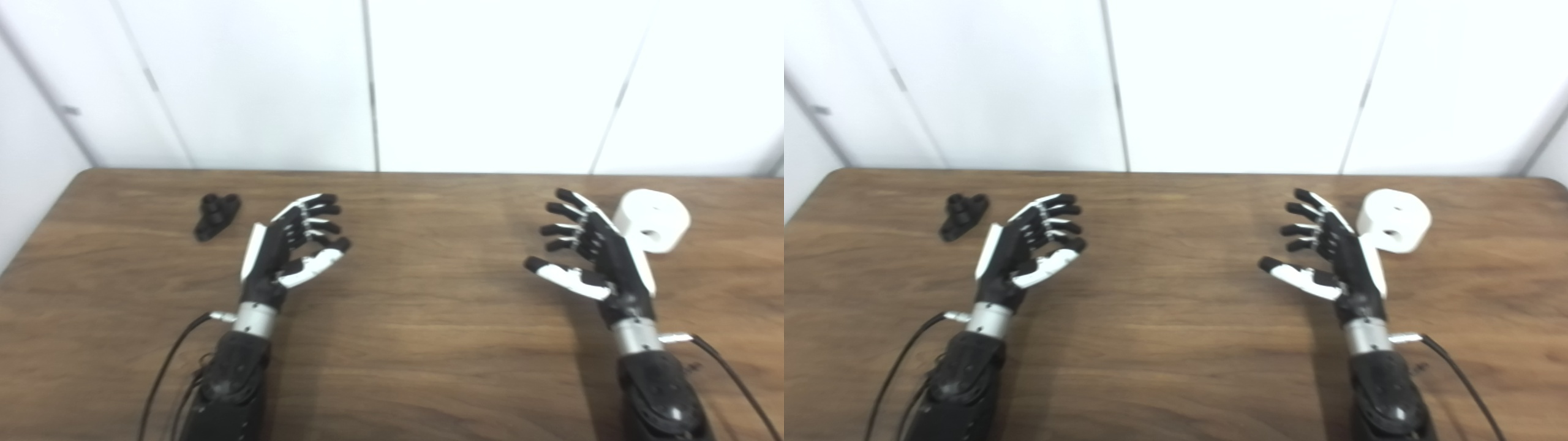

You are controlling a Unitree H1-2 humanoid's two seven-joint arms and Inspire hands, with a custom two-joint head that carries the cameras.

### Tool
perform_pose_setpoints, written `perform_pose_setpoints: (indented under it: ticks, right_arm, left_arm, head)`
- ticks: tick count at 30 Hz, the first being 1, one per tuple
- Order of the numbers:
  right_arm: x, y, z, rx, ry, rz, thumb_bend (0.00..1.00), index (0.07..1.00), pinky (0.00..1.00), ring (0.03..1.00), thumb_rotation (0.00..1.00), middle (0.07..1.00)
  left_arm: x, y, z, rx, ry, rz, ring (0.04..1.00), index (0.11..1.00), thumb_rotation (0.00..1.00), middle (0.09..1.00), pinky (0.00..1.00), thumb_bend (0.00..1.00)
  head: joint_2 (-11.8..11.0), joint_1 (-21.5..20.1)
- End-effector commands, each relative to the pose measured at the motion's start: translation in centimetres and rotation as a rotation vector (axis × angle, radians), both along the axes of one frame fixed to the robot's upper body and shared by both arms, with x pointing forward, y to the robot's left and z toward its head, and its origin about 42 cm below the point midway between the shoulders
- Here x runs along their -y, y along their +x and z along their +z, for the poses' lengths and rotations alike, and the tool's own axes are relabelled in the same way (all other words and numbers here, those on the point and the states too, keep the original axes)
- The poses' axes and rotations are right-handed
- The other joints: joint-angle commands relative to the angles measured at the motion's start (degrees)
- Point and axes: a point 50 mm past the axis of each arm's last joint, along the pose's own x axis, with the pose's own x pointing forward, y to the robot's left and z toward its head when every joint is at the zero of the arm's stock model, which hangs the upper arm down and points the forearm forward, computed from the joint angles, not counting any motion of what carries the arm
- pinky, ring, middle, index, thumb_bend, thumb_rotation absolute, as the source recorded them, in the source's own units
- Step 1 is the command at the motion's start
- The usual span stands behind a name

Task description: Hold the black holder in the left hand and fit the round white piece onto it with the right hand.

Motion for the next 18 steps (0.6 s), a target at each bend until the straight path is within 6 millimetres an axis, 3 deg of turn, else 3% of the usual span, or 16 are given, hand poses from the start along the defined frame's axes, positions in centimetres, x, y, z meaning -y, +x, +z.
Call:
perform_pose_setpoints:
  ticks: [1, 12, 18]
  right_arm:
    - [0.8, 0.5, 1.6, 0.088, -0.016, 0.006, 0.65, 0.832, 0.54, 0.644, 0.16, 0.778]
    - [2.6, 0.4, 0.8, 0.056, -0.003, -0.016, 0.68, 0.825, 0.53, 0.644, 0.18, 0.775]
    - [2.8, 0.0, 1.1, 0.032, 0.009, -0.025, 0.65, 0.832, 0.57, 0.674, 0.13, 0.793]
  left_arm:
    - [1.1, 0.8, 1.5, 0.051, -0.009, -0.019, 0.616, 0.739, 0.18, 0.720, 0.50, 0.71]
    - [3.1, 0.7, 0.5, 0.011, -0.047, -0.040, 0.619, 0.736, 0.07, 0.728, 0.50, 0.66]
    - [3.8, 0.7, 0.1, 0.003, -0.058, -0.041, 0.640, 0.734, 0.09, 0.731, 0.52, 0.69]
  head:
    - [-0.3, 0.9]
    - [-4.5, 7.6]
    - [-5.3, 9.3]
